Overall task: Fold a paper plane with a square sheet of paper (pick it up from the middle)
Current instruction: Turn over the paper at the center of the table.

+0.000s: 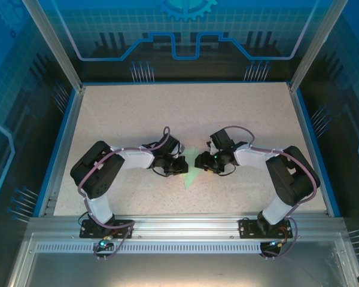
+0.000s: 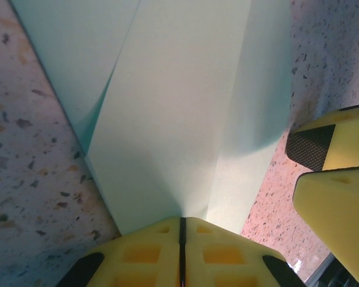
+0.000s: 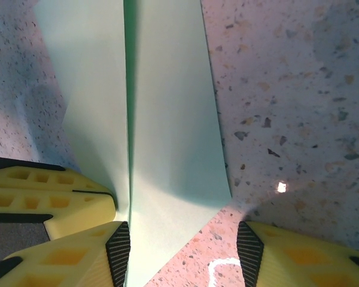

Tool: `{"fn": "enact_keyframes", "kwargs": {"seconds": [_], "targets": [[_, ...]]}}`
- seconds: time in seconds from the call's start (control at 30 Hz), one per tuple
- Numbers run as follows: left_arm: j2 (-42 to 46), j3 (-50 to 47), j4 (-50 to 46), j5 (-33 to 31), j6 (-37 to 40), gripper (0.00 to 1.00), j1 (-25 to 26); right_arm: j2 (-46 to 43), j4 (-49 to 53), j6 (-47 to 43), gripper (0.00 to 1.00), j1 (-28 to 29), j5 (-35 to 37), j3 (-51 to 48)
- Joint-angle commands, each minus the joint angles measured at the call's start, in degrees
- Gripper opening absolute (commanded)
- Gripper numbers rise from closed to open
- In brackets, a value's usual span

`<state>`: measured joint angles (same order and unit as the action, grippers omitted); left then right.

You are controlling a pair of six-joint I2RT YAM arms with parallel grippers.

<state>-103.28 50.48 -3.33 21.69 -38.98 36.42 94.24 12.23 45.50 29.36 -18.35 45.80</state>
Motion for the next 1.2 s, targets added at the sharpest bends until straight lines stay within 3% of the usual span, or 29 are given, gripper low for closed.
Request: {"fn": "enact_keyframes", "kwargs": {"seconds": [0.0,0.3,0.6,0.9,1.17], "targets": [[-0.6,-2.4,-3.9,-1.9,-0.1,0.11,-0.1,-1.0,-1.4,1.9,0.55,0.8,-0.7,-1.5],[2.5,-4.3,-1.9,-0.8,-0.9,0.09,-0.1,-0.2,-3.0,3.1,0.52,1.0,-1.7,-0.7],[8.3,-4.4,1.4,-2.2,-1.1,0.16,-1.1,-1.4,-0.1,2.0,0.52,1.0,0.1,1.2],[4.1,-1.7,2.5,-0.8,-1.0,0.18,-2.1,-1.0,-1.5,2.8,0.52,1.0,-0.5,1.1],[3.5,-2.7,-0.8,-5.4,-1.4,0.15,-2.3,-0.5,-2.5,3.4,0.53,1.2,-1.5,1.5]]}}
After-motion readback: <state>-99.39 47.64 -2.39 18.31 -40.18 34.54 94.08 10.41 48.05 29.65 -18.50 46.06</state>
